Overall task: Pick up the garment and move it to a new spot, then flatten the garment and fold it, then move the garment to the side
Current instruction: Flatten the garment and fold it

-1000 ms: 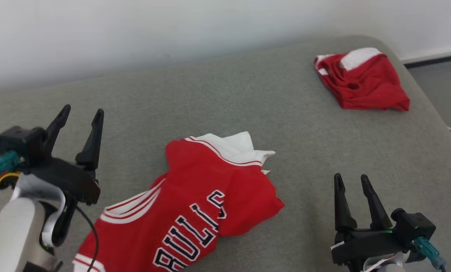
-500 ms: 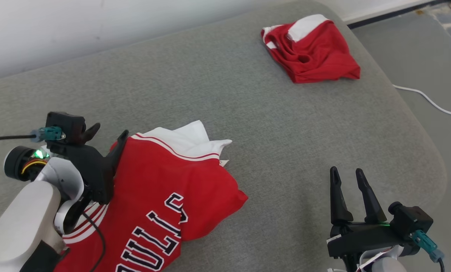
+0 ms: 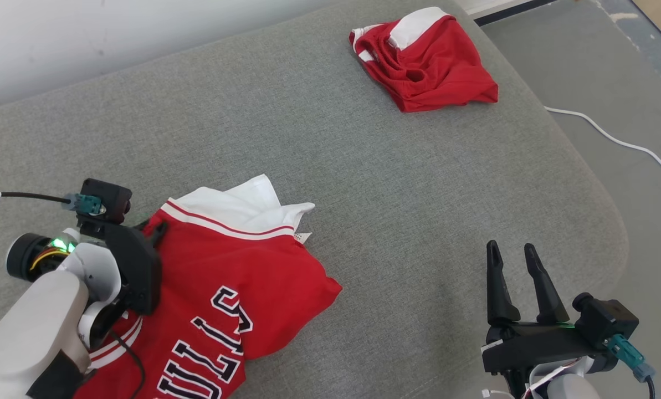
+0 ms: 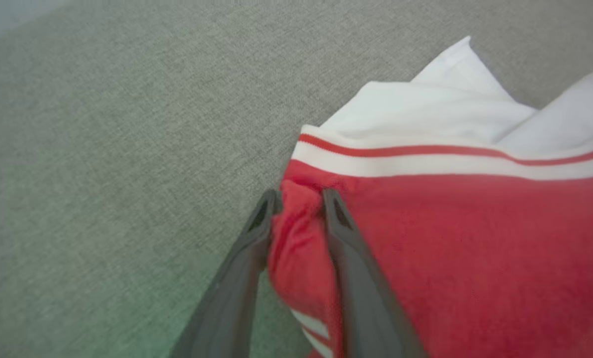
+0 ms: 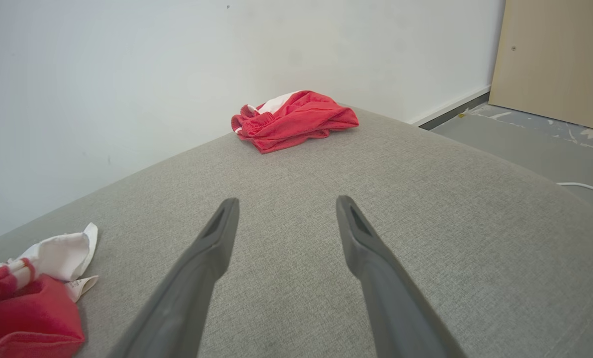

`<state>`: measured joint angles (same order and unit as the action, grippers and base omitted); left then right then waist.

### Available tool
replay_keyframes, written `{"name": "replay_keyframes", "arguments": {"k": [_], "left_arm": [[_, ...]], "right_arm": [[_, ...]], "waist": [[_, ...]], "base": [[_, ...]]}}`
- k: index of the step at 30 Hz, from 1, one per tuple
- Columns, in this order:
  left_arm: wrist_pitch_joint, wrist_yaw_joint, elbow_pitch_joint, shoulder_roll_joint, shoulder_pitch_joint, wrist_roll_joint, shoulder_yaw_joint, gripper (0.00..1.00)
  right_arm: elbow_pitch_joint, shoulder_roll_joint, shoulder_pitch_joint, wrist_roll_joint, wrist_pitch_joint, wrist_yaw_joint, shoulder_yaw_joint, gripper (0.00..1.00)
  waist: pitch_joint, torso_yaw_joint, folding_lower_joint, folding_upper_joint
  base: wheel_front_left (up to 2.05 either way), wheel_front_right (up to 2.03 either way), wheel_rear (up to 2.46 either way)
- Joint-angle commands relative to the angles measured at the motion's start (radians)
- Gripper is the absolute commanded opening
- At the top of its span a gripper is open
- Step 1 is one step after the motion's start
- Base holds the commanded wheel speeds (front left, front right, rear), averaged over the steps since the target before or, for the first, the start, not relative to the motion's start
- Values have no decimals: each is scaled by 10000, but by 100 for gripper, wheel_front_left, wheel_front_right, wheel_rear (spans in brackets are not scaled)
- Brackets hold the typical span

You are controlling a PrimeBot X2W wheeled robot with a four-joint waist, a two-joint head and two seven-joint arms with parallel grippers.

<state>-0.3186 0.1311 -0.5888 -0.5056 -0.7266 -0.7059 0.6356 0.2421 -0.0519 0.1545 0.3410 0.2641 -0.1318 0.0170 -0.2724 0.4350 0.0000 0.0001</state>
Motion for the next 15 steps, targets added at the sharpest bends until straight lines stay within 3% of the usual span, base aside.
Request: {"name": "replay_keyframes", "arguments": {"k": [1, 7, 15], "left_arm": [[246, -14, -121, 24, -156, 31, 52, 0], [1388, -15, -79, 190, -785, -119, -176, 0], [2335, -155, 155, -306, -1260, -305, -840, 0]], "right_arm": [[-43, 33, 12, -28, -1, 25, 72, 100], [-93, 32, -123, -248, -1, 25, 306, 100], [-141, 32, 83, -452, -1, 25, 420, 100]], "waist": [[25, -54, 0, -1], [175, -600, 0, -1], [171, -1332, 0, -1]], "base": [[0, 0, 0], [0, 0, 0], [0, 0, 0]]}}
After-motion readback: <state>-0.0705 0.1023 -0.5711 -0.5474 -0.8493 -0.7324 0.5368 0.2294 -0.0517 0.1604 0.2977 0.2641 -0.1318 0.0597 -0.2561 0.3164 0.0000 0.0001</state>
